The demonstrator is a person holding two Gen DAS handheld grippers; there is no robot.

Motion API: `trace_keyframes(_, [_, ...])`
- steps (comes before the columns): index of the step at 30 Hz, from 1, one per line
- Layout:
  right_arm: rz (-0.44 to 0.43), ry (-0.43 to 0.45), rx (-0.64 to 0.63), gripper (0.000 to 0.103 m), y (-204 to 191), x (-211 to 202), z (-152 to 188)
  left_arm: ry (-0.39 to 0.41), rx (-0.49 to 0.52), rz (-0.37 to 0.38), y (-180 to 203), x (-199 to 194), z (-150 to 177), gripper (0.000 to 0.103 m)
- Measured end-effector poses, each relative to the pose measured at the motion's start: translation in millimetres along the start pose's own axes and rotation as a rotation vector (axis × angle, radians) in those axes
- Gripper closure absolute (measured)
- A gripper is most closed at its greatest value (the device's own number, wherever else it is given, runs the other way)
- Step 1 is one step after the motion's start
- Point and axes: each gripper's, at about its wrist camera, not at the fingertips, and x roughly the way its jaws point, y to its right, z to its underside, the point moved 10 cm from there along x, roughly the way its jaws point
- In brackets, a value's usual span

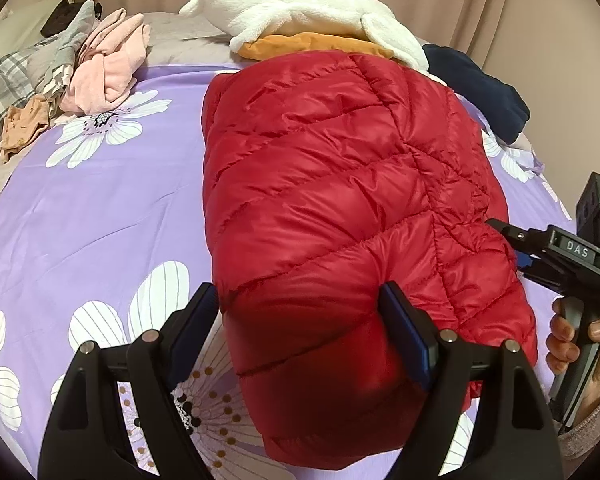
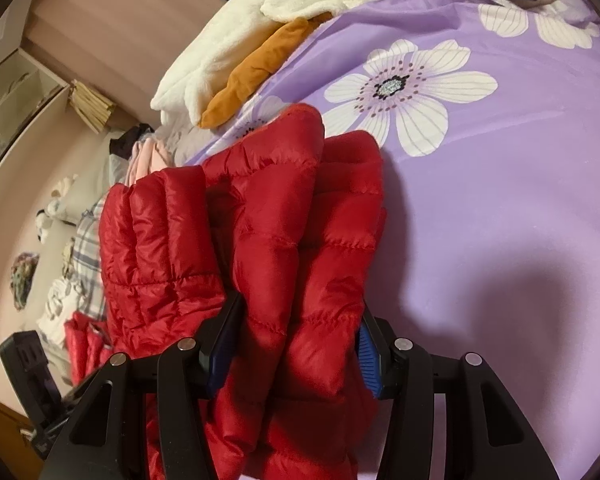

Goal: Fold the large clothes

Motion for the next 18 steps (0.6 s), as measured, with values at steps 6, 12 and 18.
trace_keyframes(6, [0.05, 0.066, -0.039, 0.052, -2, -22, -6, -0.001, 0.0, -0.004, 2, -2, 2, 0.02])
trace_keyframes(12, [0.101, 0.124, -0.14, 0.052, -14, -41, -9, -0.002, 0.003, -0.007, 3, -3, 3, 0.02])
trace_keyframes(18, [0.108, 0.151, -0.32, 0.052, -51, -47, 0, 0.001, 0.007, -0.025, 6, -7, 6, 0.022])
